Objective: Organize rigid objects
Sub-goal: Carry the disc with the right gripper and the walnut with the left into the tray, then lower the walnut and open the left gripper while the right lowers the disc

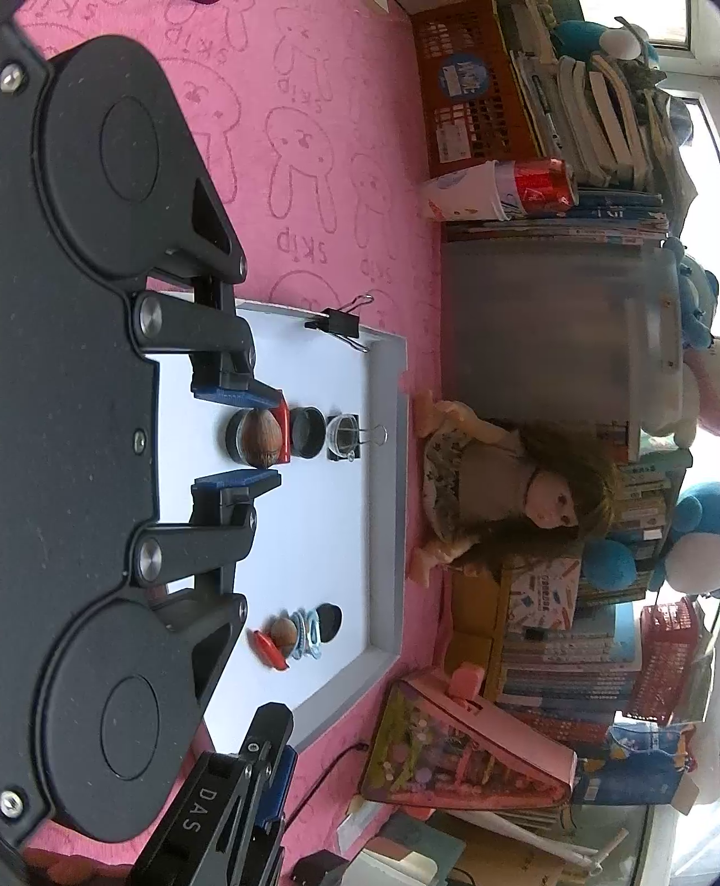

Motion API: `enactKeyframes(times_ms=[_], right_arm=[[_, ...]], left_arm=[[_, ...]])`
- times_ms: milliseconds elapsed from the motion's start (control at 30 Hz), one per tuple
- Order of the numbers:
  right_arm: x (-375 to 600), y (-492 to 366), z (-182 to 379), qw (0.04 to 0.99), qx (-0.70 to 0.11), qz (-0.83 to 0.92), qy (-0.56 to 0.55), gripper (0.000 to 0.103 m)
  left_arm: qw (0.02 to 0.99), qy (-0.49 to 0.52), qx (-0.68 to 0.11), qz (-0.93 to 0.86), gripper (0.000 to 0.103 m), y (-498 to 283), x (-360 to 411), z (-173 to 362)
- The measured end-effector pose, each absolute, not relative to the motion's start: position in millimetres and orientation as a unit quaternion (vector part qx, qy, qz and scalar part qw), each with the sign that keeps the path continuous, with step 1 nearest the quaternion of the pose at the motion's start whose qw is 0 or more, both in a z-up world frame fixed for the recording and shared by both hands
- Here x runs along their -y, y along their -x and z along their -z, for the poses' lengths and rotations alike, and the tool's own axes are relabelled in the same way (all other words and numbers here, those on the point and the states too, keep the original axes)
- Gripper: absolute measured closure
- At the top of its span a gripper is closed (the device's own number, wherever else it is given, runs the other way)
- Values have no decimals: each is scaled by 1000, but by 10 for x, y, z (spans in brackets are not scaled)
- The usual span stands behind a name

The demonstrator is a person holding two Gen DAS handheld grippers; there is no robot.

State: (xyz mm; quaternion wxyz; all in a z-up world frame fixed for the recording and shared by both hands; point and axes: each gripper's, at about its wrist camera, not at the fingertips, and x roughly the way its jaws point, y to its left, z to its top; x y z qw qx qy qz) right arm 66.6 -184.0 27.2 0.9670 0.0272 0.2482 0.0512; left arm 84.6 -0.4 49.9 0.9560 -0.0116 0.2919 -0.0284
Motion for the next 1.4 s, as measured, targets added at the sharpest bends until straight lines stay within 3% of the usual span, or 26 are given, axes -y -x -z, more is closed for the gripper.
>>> enactKeyframes(times_ms=[1400], right_arm=[[1853,-880,-108,960,-276,-45,-11,66]], left_arm=[[945,8,-326,30,81,-1058,6,-256]])
